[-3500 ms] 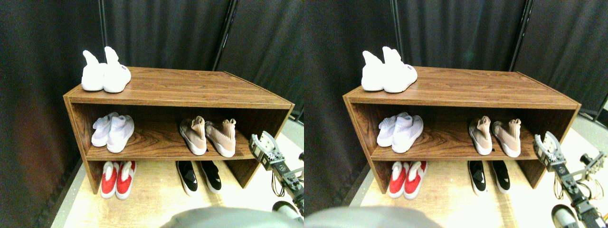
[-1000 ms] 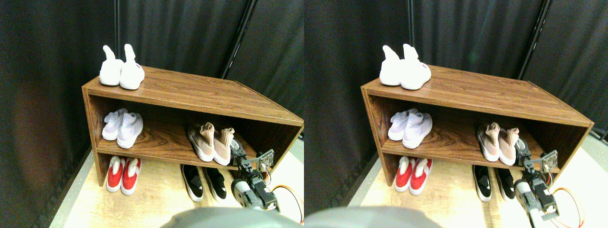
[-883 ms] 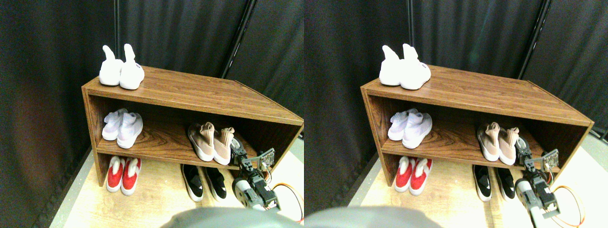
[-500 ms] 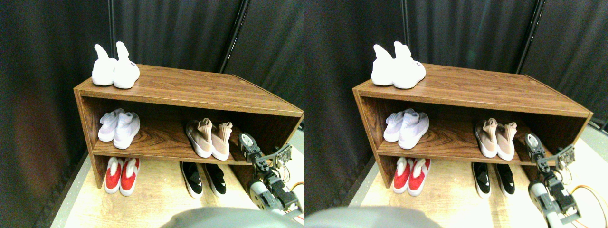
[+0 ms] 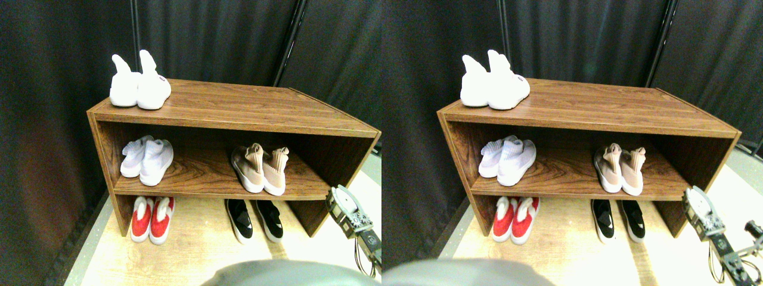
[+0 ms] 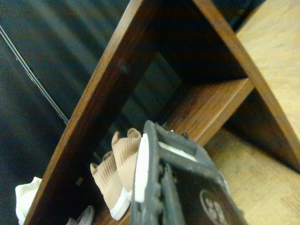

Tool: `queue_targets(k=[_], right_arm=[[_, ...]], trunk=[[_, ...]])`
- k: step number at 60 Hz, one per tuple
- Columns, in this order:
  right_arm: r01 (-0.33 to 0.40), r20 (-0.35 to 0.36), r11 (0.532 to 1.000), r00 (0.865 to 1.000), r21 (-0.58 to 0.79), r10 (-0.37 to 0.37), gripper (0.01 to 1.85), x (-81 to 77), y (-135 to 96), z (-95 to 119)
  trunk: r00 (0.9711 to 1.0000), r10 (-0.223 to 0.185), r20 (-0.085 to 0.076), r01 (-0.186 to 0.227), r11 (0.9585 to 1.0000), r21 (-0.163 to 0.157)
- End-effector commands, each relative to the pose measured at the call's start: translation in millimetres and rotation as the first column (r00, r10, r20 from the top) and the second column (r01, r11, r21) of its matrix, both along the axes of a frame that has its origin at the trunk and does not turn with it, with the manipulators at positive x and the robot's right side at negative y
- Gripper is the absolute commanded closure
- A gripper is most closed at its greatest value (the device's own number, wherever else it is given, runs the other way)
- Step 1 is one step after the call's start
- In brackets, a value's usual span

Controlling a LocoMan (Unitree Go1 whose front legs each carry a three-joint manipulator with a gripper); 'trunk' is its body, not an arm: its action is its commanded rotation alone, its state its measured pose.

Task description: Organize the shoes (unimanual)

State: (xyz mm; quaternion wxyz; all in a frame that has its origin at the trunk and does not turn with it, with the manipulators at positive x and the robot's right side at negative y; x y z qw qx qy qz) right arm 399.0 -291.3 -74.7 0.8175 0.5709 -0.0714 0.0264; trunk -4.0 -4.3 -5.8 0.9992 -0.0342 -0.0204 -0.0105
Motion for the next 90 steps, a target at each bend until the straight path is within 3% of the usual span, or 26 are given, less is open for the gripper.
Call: queue_targets(k=[1,6,11,27,32,46,49,52,60,61,70,77,85,90], right_arm=[[-0.033,0.037,0.999,0.999,0.006,0.033,1.80,-5.1,3.3,0.3],[-0.074,0.015,0.995,0.997,0.064,0.073,1.80,-7.3,1.4,-11.6],[-0.105,-0.004,0.991,0.994,0.088,0.106,1.80,-5.9,-0.7,-26.3],[-0.058,-0.126,0.991,0.989,0.121,0.074,1.80,10.4,-7.0,-76.4],[0.013,-0.158,0.988,0.987,0.153,0.012,1.80,17.1,-6.6,-88.5],[0.062,-0.234,0.983,0.972,0.172,-0.020,1.80,49.8,-13.4,-122.8],[0.075,-0.243,0.982,0.970,0.172,-0.031,1.80,53.5,-14.1,-125.5],[0.133,-0.271,0.977,0.959,0.169,-0.084,1.80,59.5,-15.1,-129.3],[0.175,-0.287,0.970,0.950,0.167,-0.122,1.80,72.0,-17.5,-135.5],[0.180,-0.290,0.969,0.949,0.167,-0.127,1.80,74.2,-18.2,-136.3],[0.190,-0.303,0.972,0.942,0.136,-0.142,1.80,86.7,-22.6,-139.1],[0.222,-0.325,0.970,0.929,0.098,-0.179,1.80,95.1,-27.1,-140.3],[0.229,-0.329,0.970,0.925,0.078,-0.192,1.80,102.4,-30.7,-143.2],[0.260,-0.336,0.962,0.917,0.088,-0.217,1.80,109.1,-34.2,-148.0]], trunk=[[0.9995,0.007,-0.032,-0.007,0.9998,-0.018],[0.9992,0.008,-0.039,-0.009,0.9998,-0.018],[0.9993,0.009,-0.037,-0.010,0.9998,-0.019],[0.9988,0.020,-0.046,-0.021,0.9993,-0.030],[0.9983,0.028,-0.051,-0.030,0.9989,-0.037],[0.9982,0.029,-0.053,-0.032,0.9982,-0.051],[0.9982,0.029,-0.053,-0.032,0.9982,-0.051],[0.9981,0.033,-0.052,-0.036,0.9980,-0.052],[0.9980,0.037,-0.050,-0.040,0.9978,-0.053],[0.9983,0.038,-0.044,-0.041,0.9976,-0.056],[0.9981,0.044,-0.042,-0.046,0.9973,-0.057],[0.9981,0.044,-0.042,-0.046,0.9973,-0.057],[0.9981,0.044,-0.042,-0.046,0.9973,-0.057],[0.9974,0.053,-0.049,-0.056,0.9968,-0.057]])
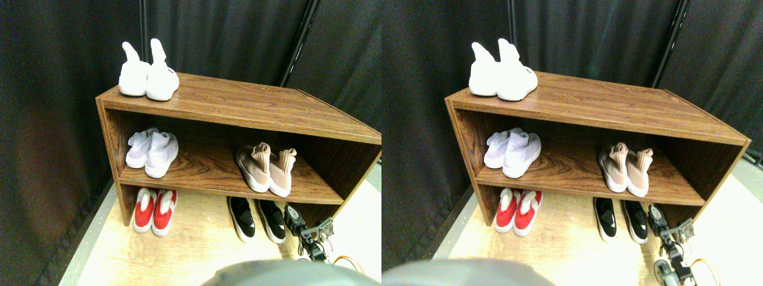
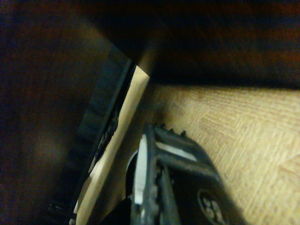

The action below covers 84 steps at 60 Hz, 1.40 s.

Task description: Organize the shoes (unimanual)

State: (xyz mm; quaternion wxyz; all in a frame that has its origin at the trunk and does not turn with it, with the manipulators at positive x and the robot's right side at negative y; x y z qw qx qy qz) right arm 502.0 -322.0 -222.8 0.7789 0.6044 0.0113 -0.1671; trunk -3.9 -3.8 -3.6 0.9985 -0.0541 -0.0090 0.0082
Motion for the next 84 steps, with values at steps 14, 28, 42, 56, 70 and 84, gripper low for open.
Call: queue_targets(k=[14,28,42,56,70,84], right_arm=[[0.063,-0.012,0.998,0.998,0.022,-0.062,1.80,17.0,-2.9,-11.8],[0.056,-0.035,0.998,0.998,0.025,-0.055,1.80,15.1,11.7,-15.6],[0.025,-0.063,0.999,0.998,0.038,-0.022,1.80,18.2,22.3,-16.6],[0.004,-0.076,0.999,0.997,0.050,-0.001,1.80,21.0,27.8,-22.1],[-0.020,-0.079,0.998,0.997,0.066,0.025,1.80,16.7,37.3,-18.0],[-0.044,-0.056,0.997,0.997,0.066,0.047,1.80,9.2,52.6,-15.3]], trunk=[[0.9994,0.021,-0.029,-0.021,0.9996,-0.019],[0.9993,0.023,-0.029,-0.024,0.9995,-0.023],[0.9992,0.022,-0.032,-0.023,0.9994,-0.026],[0.9991,0.025,-0.034,-0.025,0.9993,-0.027],[0.9990,0.024,-0.037,-0.025,0.9993,-0.026],[0.9989,0.022,-0.040,-0.024,0.9993,-0.028]])
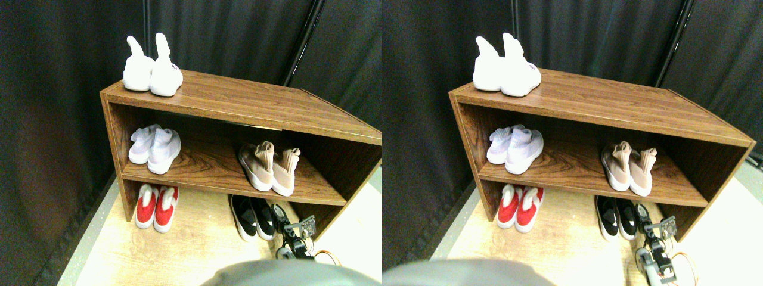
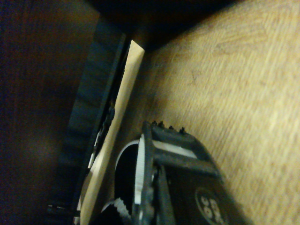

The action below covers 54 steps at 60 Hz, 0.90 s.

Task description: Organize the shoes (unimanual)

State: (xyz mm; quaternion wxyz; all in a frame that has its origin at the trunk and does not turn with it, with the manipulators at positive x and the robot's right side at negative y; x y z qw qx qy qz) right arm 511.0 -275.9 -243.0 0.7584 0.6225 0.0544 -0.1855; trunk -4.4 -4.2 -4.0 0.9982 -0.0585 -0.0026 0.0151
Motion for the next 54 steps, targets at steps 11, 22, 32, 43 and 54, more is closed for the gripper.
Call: queue_targets(k=[11,22,32,43,54], right_arm=[[-0.019,0.040,1.000,0.999,0.022,0.018,1.80,-9.4,13.5,3.4],[-0.025,0.032,1.000,0.999,-0.013,0.026,1.80,-13.0,13.6,7.5],[-0.050,0.045,0.998,0.998,-0.048,0.052,1.80,-11.5,3.4,15.8],[-0.053,0.129,0.995,0.990,-0.080,0.063,1.80,-25.1,2.6,40.4],[-0.072,0.211,0.994,0.973,-0.085,0.088,1.80,-47.7,5.8,61.0]], trunk=[[0.9997,0.012,-0.023,-0.013,0.9997,-0.020],[0.9998,0.006,-0.017,-0.007,0.9998,-0.020],[0.9999,-0.006,-0.014,0.005,0.9999,-0.010],[0.9999,-0.014,-0.002,0.014,0.9999,-0.006],[0.9997,-0.023,0.007,0.023,0.9997,-0.002]])
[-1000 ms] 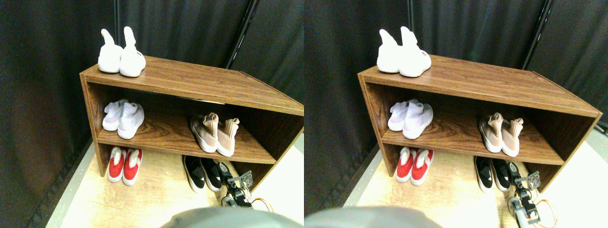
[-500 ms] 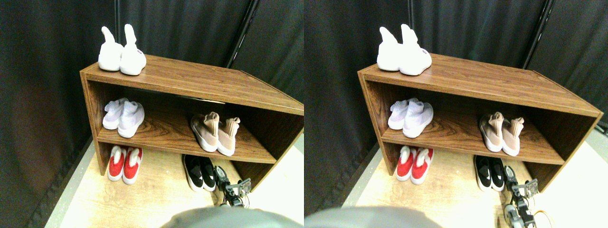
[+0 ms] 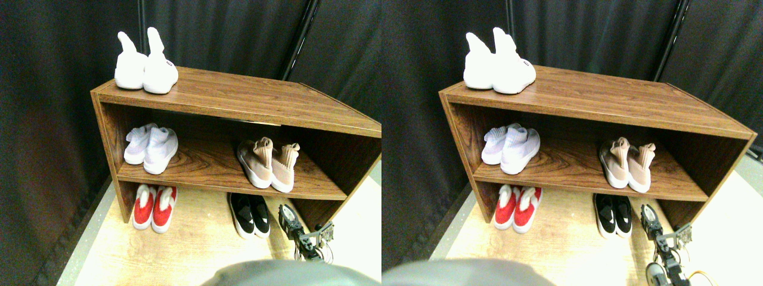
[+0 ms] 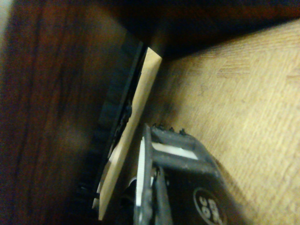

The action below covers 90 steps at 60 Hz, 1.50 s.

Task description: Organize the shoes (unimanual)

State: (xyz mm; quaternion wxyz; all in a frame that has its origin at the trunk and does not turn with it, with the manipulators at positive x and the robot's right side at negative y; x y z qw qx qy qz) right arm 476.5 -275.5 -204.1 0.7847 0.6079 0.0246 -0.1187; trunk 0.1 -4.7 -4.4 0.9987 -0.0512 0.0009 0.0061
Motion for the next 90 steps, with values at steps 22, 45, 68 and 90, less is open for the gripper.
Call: queue_targets(k=[22,45,68,90], right_arm=[[-0.035,0.124,0.999,0.992,0.019,0.033,1.80,-60.6,22.0,49.7],[-0.200,0.236,0.979,0.951,-0.024,0.200,1.80,-93.2,49.4,90.5],[-0.260,0.302,0.964,0.916,-0.059,0.265,1.80,-112.5,70.9,123.0],[-0.279,0.336,0.960,0.901,-0.033,0.274,1.80,-126.6,72.2,132.0]], trunk=[[0.9987,-0.003,0.051,0.004,0.9997,-0.025],[0.9955,0.008,0.094,-0.005,0.9996,-0.028],[0.9933,0.004,0.115,-0.002,0.9998,-0.018],[0.9934,-0.006,0.114,0.007,0.9999,-0.008]])
